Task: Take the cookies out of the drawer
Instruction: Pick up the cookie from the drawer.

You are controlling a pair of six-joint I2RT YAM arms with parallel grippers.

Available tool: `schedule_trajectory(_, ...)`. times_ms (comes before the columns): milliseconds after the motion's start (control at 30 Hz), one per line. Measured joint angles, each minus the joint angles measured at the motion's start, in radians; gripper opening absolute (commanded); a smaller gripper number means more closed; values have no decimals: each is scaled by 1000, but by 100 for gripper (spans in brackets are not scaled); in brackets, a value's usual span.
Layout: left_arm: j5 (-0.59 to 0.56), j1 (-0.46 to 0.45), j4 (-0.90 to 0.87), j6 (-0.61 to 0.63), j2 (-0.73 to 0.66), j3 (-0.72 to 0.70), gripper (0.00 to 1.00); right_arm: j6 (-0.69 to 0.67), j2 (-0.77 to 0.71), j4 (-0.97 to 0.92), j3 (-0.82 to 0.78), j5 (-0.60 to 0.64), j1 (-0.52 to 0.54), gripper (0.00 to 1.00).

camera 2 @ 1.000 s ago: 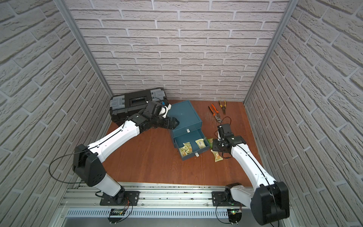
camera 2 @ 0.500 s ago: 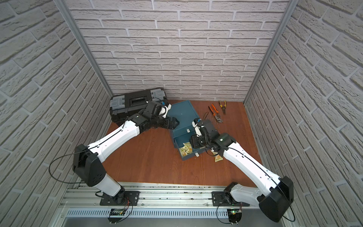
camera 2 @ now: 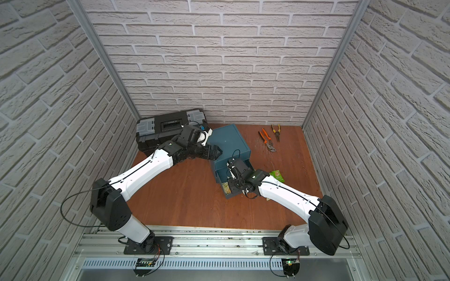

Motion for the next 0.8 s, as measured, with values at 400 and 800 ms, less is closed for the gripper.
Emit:
schedule_trajectory(400,4,3,0,0,0,0,99,1,14,79,-29,42,6,15)
schedule_trajectory(800,4,3,1,0,0,-2,99,-11,-171,-18,-20,98,11,2)
